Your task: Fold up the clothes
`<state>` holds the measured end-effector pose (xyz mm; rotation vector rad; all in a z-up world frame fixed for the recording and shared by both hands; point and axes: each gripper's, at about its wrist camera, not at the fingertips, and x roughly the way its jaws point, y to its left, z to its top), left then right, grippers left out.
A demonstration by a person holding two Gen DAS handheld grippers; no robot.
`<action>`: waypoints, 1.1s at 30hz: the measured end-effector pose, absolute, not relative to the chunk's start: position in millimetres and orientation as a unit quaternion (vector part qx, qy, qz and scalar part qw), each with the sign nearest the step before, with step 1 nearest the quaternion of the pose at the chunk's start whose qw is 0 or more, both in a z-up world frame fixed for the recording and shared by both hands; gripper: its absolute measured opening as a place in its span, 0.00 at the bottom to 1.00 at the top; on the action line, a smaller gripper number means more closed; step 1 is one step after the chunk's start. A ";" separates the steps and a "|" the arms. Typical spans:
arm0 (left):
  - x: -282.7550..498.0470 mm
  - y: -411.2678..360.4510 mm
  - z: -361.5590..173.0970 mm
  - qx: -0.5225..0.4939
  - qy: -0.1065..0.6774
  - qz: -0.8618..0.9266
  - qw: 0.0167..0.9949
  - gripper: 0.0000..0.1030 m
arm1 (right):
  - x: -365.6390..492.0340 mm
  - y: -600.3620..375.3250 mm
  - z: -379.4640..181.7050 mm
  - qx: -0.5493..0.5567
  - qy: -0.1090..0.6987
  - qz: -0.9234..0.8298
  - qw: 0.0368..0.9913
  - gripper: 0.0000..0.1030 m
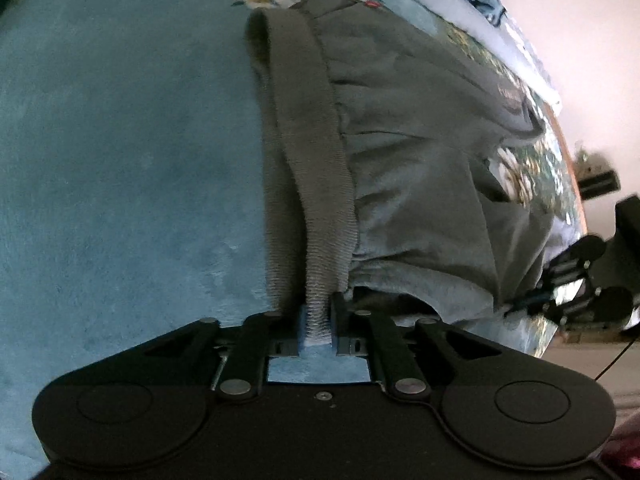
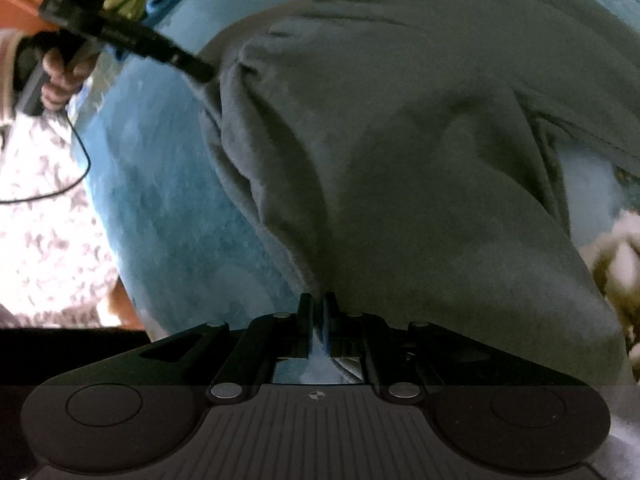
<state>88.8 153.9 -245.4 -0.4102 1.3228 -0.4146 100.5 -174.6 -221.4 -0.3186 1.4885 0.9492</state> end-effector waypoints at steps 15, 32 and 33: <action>89.4 100.5 -147.9 -0.136 0.528 -0.079 0.835 0.51 | 105.7 -394.2 -153.3 0.043 0.604 0.099 0.790 0.34; 92.9 -235.4 -172.2 -0.237 0.530 -0.087 0.809 0.68 | 98.0 -700.2 -209.2 0.137 0.588 -0.004 0.797 0.37; 92.8 -247.6 -172.4 -0.236 0.533 -0.088 0.808 0.68 | 100.2 -701.7 -213.3 0.133 0.591 0.009 0.795 0.37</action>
